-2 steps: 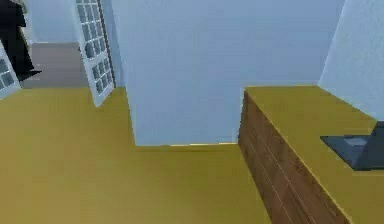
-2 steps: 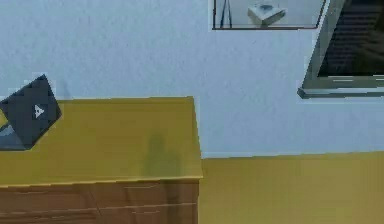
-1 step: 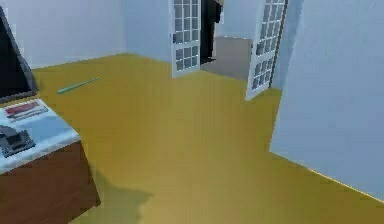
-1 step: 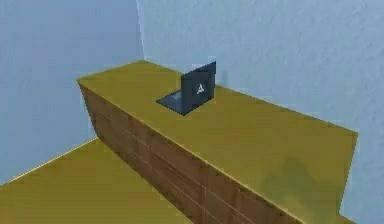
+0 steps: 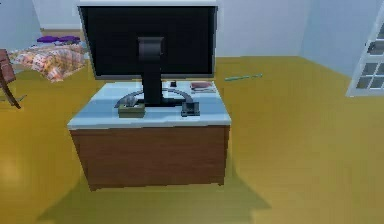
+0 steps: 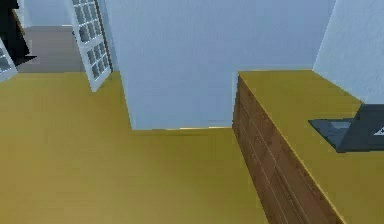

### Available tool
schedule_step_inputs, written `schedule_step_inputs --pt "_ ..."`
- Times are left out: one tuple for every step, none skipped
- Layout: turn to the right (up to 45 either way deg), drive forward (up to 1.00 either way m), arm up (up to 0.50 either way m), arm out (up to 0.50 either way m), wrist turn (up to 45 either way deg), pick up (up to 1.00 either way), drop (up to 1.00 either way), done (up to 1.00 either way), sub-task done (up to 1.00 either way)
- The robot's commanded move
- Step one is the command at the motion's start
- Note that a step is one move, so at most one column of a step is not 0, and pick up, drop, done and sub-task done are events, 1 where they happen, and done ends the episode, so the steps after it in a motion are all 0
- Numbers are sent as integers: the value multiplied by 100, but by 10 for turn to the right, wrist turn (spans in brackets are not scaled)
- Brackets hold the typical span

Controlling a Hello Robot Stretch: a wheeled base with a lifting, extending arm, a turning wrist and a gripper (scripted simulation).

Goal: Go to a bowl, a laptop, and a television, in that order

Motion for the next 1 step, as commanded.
schedule_step_inputs --pt "-30 0 0 0 0 0 0 0 0"
